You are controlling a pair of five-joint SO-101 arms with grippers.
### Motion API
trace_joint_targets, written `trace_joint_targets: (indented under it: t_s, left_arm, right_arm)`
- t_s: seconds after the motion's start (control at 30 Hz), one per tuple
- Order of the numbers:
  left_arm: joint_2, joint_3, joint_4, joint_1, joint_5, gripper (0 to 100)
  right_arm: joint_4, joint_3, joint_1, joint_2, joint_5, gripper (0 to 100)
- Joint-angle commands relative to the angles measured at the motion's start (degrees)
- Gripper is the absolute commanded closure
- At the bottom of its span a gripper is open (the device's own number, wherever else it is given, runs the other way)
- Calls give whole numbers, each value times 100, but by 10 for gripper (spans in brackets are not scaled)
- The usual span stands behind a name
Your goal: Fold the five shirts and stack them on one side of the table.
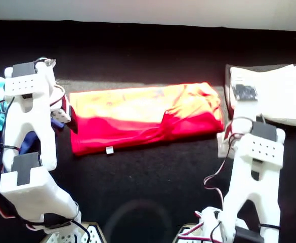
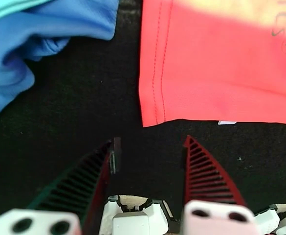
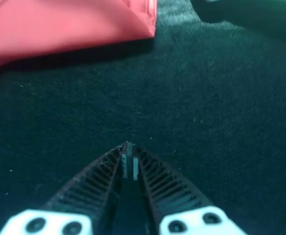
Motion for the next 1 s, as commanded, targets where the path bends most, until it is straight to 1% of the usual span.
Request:
trace_joint_targets:
  t_s: [0.0,0.17,0.27,0.37,0.47,0.67,0.8,0.97]
  left_arm:
    - [-31,171,-264,171,35,769]
    - [-31,734,-967,558,62,769]
    - [-31,980,-1442,523,378,769]
    - [-31,1103,-1705,479,387,769]
    - [-22,1077,-1749,470,387,769]
    - [31,1103,-1820,374,369,769]
    - [664,892,-1881,92,369,769]
    - [1613,189,-1582,75,360,769]
  right_arm:
    - [-488,673,312,-277,255,992]
    - [-980,1200,453,-286,299,992]
    - [-1253,1393,655,-286,299,992]
    - [-1385,1543,831,-286,308,992]
    - [-1552,1692,945,-286,308,992]
    - [-1833,1974,936,-286,308,992]
    - [-2114,2246,945,-286,308,992]
    - [-2615,2703,945,-286,308,992]
